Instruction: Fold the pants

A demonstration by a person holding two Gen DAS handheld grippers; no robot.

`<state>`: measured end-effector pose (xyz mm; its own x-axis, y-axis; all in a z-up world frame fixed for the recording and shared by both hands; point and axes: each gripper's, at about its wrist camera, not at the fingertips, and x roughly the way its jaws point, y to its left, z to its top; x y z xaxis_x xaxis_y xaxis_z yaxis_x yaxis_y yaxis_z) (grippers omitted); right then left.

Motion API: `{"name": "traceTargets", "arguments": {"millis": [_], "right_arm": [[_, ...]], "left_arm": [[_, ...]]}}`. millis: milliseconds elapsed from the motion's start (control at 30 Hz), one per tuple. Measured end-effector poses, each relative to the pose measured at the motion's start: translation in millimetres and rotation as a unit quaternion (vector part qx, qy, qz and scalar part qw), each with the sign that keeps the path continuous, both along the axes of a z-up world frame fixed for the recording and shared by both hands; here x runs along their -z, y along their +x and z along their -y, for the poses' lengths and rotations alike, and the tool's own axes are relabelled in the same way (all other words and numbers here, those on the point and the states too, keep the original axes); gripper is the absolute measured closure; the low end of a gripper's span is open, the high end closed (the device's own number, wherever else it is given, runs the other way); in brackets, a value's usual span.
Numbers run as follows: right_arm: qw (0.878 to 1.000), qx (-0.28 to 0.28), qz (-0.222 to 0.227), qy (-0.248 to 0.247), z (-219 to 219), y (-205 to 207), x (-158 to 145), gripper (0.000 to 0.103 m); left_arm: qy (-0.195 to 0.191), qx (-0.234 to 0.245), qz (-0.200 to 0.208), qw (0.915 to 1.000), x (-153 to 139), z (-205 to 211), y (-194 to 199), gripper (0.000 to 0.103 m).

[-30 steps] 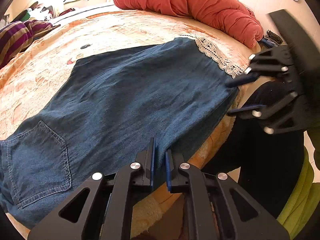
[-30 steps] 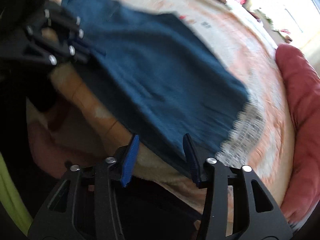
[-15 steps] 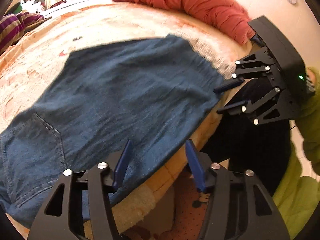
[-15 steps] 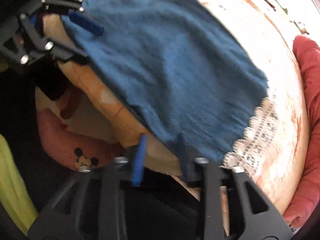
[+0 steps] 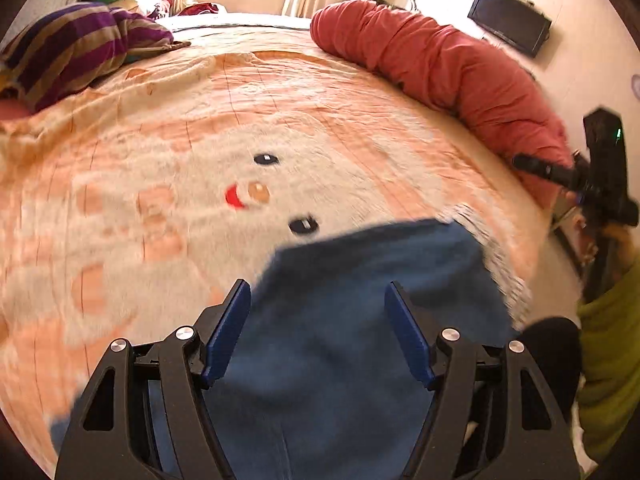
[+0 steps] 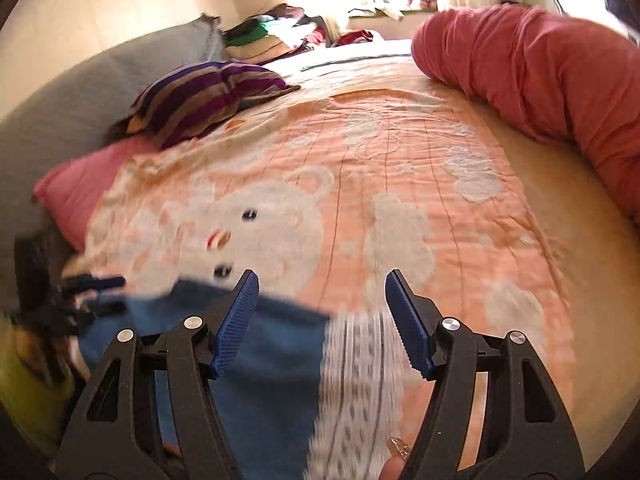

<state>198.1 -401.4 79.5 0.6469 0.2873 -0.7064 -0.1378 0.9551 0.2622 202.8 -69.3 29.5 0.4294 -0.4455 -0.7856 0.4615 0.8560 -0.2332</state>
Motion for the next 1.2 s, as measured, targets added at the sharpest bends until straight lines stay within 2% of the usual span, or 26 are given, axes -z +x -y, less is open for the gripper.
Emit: {"name": "traceTargets", "arguments": {"millis": [100, 167, 233, 300, 467, 500, 533, 567, 600, 667, 767, 967, 1000, 1033, 1100, 1167, 1200], "right_arm": [[1.0, 0.014, -0.018, -0.02, -4, 22, 27, 0.044], [0.999, 0.024, -0.035, -0.003, 1, 21, 53, 0.044], [0.997, 0.024, -0.076, -0.008, 11, 19, 79, 0.045], [0.996, 0.025, -0.08, -0.029, 17, 14, 84, 0.045], [0.996, 0.036, -0.076, 0.034, 41, 13, 87, 0.045], [0.995, 0.036, -0.081, 0.043, 43, 14, 90, 0.045], [0.994, 0.034, -0.091, 0.049, 44, 17, 95, 0.045], [0.994, 0.033, -0.098, 0.046, 43, 18, 99, 0.045], [0.993, 0.032, -0.105, 0.034, 43, 17, 103, 0.045], [0.993, 0.028, -0.112, 0.027, 42, 18, 107, 0.045], [0.993, 0.022, -0.112, 0.03, 42, 17, 110, 0.045], [0.993, 0.004, -0.105, 0.05, 37, 18, 109, 0.045], [0.993, 0.002, -0.111, 0.047, 36, 19, 110, 0.05], [0.992, -0.001, -0.122, 0.03, 35, 19, 113, 0.071], [0.992, -0.011, -0.124, 0.023, 34, 16, 112, 0.094], [0.995, -0.017, -0.102, 0.009, 32, 10, 101, 0.099], [0.997, -0.028, -0.074, 0.01, 30, 4, 90, 0.1]], "left_arm": [[-0.01, 0.018, -0.022, 0.9996, 20, 12, 26, 0.035], [-0.003, 0.023, -0.03, 0.9993, 36, 12, 28, 0.035], [0.005, 0.023, -0.04, 0.9989, 52, 13, 34, 0.035], [0.002, 0.018, -0.044, 0.9989, 62, 13, 40, 0.035], [-0.037, 0.011, -0.071, 0.9967, 79, 16, 51, 0.037], [-0.037, 0.007, -0.069, 0.9969, 80, 17, 51, 0.046], [-0.045, 0.002, -0.067, 0.9967, 79, 15, 50, 0.078], [-0.058, 0.001, -0.071, 0.9958, 78, 13, 52, 0.091], [-0.079, -0.007, -0.072, 0.9943, 75, 7, 52, 0.093], [-0.094, -0.02, -0.058, 0.9937, 68, 0, 52, 0.093], [-0.08, -0.039, -0.051, 0.9947, 68, -4, 49, 0.094], [-0.057, -0.023, -0.058, 0.9964, 79, 7, 42, 0.093], [-0.056, -0.021, -0.057, 0.9966, 79, 6, 42, 0.093], [-0.055, -0.022, -0.057, 0.9966, 78, 6, 41, 0.093], [-0.055, -0.024, -0.057, 0.9966, 79, 7, 42, 0.093], [-0.054, -0.025, -0.058, 0.9965, 79, 6, 42, 0.093], [-0.053, -0.026, -0.057, 0.9966, 79, 7, 42, 0.093]]}}
